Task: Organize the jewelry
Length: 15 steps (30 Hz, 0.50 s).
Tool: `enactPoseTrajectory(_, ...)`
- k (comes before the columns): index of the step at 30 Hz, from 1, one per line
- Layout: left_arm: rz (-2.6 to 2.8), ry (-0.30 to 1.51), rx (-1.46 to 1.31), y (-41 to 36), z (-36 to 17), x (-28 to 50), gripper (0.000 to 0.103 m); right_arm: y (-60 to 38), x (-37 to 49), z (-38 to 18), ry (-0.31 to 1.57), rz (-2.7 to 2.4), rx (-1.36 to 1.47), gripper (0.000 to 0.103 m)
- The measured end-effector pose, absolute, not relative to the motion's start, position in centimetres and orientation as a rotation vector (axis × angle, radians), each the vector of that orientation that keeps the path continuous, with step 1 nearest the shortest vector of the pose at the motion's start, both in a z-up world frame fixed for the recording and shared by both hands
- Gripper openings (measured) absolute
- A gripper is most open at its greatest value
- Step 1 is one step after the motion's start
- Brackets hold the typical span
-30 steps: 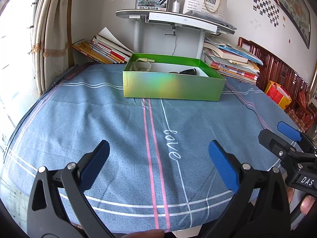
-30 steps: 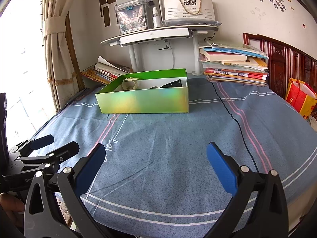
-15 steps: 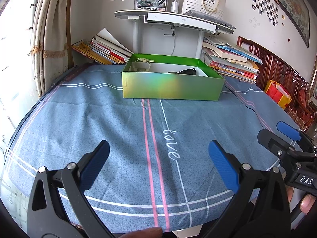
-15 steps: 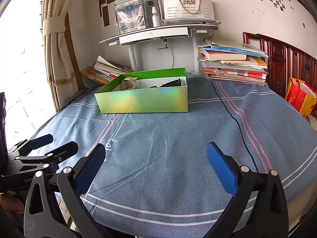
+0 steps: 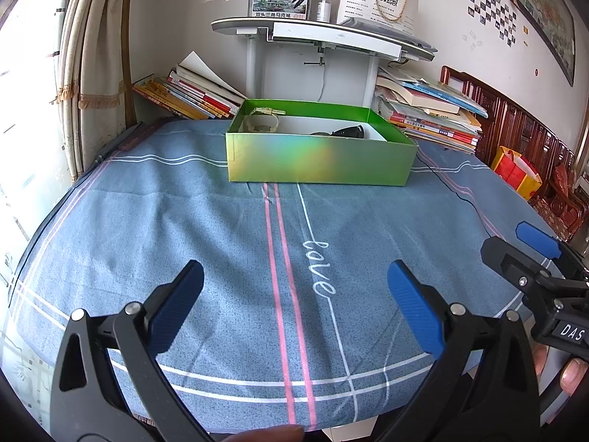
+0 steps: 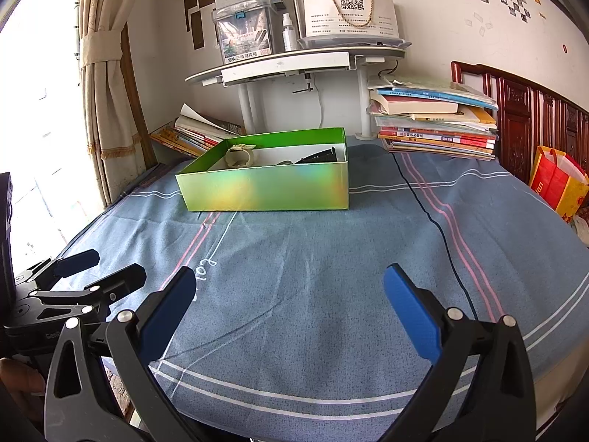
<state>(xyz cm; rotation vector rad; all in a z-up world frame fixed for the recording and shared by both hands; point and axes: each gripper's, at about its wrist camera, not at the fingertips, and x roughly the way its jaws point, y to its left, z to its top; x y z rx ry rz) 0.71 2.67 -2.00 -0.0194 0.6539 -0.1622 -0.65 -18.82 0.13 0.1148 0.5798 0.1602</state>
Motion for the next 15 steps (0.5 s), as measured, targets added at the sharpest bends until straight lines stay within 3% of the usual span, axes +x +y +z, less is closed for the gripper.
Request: enactPoseTrajectory(15,-0.166,0.655,-0.013,2.55,-2.07,0.75,0.099,-18.99,-0.55,0.15,0.583,0.163,0.115,0.100)
